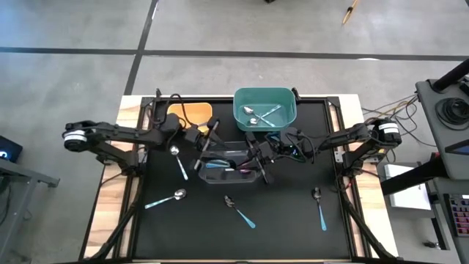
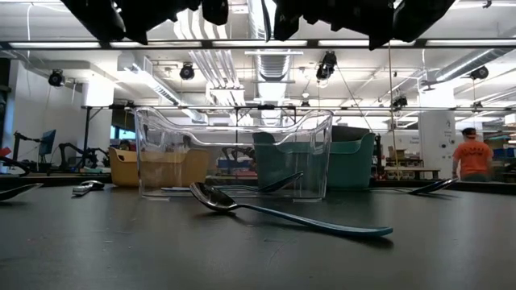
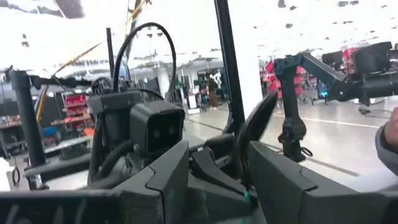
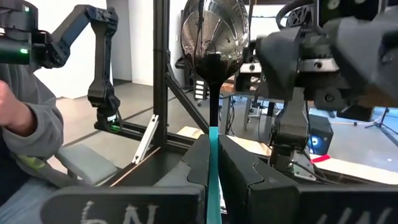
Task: Sort silverware by color (type)
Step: Put the blue spoon into the yellow bin
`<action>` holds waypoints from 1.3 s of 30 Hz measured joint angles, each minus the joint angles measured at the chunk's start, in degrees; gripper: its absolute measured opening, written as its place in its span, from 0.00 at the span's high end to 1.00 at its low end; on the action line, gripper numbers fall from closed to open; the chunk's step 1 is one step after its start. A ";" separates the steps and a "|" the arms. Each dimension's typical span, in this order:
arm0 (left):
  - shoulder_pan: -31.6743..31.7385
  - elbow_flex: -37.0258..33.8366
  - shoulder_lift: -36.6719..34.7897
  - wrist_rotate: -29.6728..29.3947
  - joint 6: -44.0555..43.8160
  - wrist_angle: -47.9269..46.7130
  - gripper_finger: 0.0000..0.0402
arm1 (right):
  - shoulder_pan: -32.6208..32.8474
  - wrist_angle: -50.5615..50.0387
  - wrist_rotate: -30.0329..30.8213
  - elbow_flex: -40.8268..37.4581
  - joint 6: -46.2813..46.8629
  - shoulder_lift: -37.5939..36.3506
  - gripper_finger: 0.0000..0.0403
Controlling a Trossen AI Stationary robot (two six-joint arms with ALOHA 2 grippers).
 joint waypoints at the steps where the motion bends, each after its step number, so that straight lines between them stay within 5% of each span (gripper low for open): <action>1: 0.00 0.00 0.61 0.03 -0.34 1.11 0.63 | 0.00 0.04 0.00 0.00 0.04 0.04 0.97; 23: 0.00 7.05 11.94 11.95 -5.67 9.77 0.64 | -1.01 -0.27 0.66 0.04 3.93 0.09 0.97; 36: 0.02 6.93 11.69 10.04 -6.95 9.82 0.97 | -1.00 -0.71 0.90 0.04 3.87 0.09 0.97; 39: 0.08 6.91 11.69 8.92 -8.20 9.77 0.98 | -0.98 -0.68 1.46 0.07 3.89 0.09 0.97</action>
